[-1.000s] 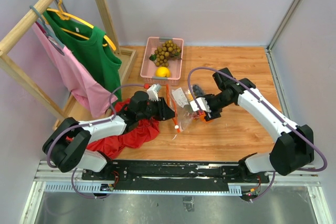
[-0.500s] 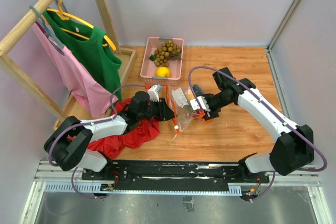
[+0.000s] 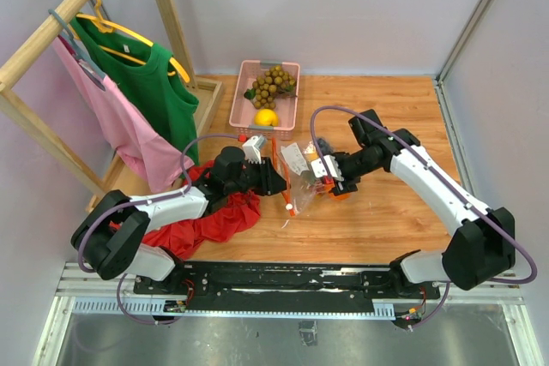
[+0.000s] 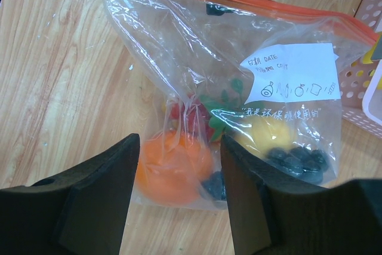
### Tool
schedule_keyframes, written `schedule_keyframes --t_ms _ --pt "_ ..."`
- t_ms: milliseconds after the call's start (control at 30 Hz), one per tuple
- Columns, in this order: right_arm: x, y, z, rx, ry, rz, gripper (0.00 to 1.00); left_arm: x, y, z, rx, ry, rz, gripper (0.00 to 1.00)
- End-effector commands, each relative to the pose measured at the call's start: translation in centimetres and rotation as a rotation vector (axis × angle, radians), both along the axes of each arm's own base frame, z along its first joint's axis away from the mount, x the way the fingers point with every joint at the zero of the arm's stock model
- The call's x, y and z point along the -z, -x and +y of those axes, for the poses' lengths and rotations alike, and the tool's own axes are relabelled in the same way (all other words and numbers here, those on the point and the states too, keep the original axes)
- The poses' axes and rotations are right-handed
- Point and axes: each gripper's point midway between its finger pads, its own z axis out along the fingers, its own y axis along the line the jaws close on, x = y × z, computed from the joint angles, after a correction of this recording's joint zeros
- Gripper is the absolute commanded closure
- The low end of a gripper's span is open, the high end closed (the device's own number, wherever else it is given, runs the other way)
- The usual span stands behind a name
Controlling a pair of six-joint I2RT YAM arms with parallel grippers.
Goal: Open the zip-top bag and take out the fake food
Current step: Pick up the fake fruit from the zipper food storage bag.
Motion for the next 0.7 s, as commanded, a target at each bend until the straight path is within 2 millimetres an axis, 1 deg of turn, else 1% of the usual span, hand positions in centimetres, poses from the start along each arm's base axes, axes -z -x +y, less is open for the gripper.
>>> schedule_keyframes --t_ms 0,200,667 --pt "-0.6 1.3 0.3 0.005 -0.032 0.045 0.42 -1.4 -0.4 -0.4 0.011 0.007 -0.054 0.68" --pt "-0.8 1.3 0.3 0.012 -0.032 0.045 0.42 -1.3 -0.2 -0.2 0.006 0.008 -0.047 0.68" --pt "-1.8 1.1 0.5 0.018 -0.070 0.004 0.41 -2.0 -0.5 -0.4 0.000 0.019 -0.050 0.68"
